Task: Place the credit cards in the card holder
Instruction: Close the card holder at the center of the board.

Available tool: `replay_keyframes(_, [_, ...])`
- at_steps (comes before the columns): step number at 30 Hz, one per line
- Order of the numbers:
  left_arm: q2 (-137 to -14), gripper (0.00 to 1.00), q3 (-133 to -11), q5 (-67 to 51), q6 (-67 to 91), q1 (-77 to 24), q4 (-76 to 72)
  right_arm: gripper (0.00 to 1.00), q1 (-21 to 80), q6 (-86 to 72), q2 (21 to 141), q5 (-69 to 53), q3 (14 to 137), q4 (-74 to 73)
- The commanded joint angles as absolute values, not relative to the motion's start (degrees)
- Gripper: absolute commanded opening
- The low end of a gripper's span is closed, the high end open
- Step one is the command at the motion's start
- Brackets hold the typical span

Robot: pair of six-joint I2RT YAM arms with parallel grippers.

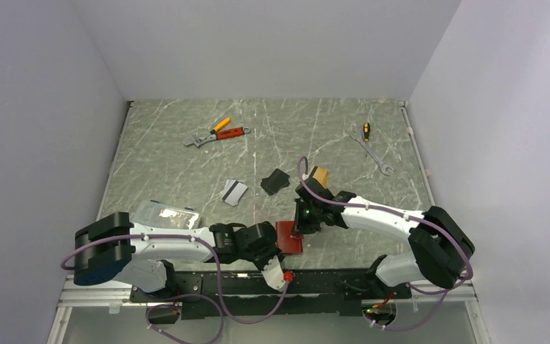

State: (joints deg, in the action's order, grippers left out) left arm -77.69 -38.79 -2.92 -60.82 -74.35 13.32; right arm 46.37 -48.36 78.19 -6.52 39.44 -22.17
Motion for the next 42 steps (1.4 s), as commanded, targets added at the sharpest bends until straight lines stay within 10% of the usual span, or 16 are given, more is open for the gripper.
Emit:
replay_keyframes(1, [-79.4,0.29,-36.72,-3.76,-65.19,-74.44,4.7,0.0,45.94,-47.92,77.63,-7.03,39.57,-20.08])
replay_keyframes(42, [-80.51,0.28,-37.9,-1.28,-65.71,-73.74,3.24,0.0,51.13,-51.66,77.69,5.88,39.72,-22.42])
